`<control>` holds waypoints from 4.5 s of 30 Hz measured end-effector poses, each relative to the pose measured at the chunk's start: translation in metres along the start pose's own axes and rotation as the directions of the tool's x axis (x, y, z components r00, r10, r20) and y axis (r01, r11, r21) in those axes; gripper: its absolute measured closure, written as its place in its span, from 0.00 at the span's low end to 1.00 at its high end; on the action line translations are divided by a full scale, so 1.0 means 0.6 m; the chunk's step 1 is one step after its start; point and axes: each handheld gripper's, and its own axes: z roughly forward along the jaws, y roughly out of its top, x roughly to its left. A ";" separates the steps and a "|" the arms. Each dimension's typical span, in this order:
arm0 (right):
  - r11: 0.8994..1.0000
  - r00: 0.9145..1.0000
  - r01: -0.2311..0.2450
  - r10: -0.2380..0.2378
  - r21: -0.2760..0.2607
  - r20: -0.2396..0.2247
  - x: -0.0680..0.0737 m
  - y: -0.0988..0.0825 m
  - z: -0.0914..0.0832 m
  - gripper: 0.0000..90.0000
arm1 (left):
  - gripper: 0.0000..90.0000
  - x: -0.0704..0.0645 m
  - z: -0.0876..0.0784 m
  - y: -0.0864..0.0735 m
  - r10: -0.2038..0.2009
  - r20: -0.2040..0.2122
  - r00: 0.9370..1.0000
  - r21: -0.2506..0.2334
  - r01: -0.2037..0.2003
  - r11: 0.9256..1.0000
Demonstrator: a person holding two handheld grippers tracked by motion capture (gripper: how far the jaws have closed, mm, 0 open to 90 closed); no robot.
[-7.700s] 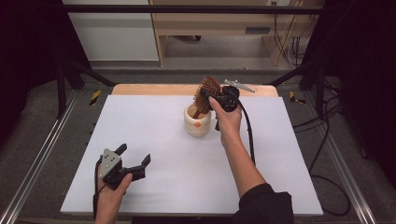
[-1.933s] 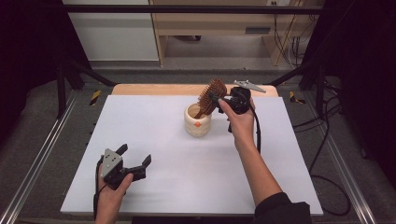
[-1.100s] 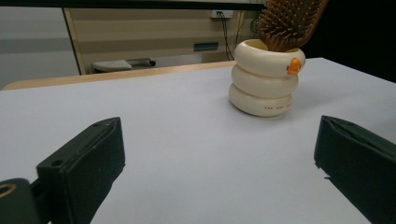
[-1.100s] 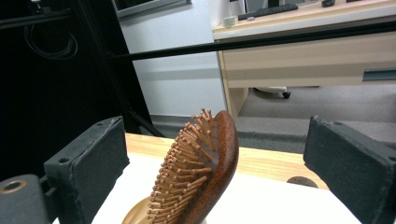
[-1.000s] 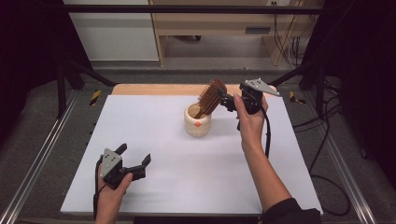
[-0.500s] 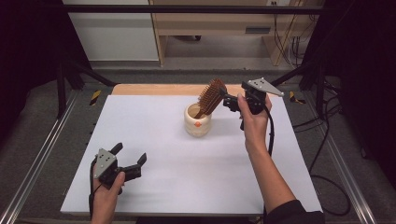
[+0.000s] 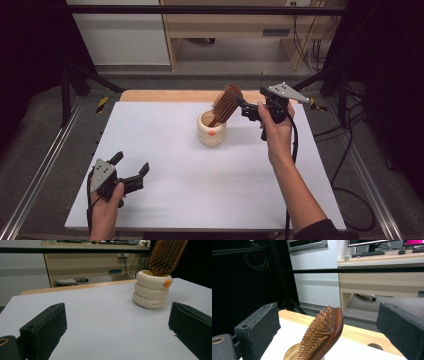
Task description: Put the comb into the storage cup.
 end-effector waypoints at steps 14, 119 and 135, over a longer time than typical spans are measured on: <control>1.000 1.000 0.018 -0.018 0.001 -0.013 -0.013 0.013 -0.034 0.05 | 0.02 0.004 -0.027 0.001 0.030 0.018 0.999 -0.002 -0.030 1.000; 0.996 0.994 0.081 -0.077 -0.048 0.080 -0.085 -0.075 -0.257 0.02 | 0.01 0.024 -0.038 0.002 -0.043 0.027 0.999 -0.050 0.045 0.998; 0.999 0.993 0.051 -0.049 -0.013 0.112 -0.105 -0.136 -0.283 0.03 | 0.01 0.029 -0.055 -0.002 -0.043 0.027 0.999 -0.041 0.044 0.998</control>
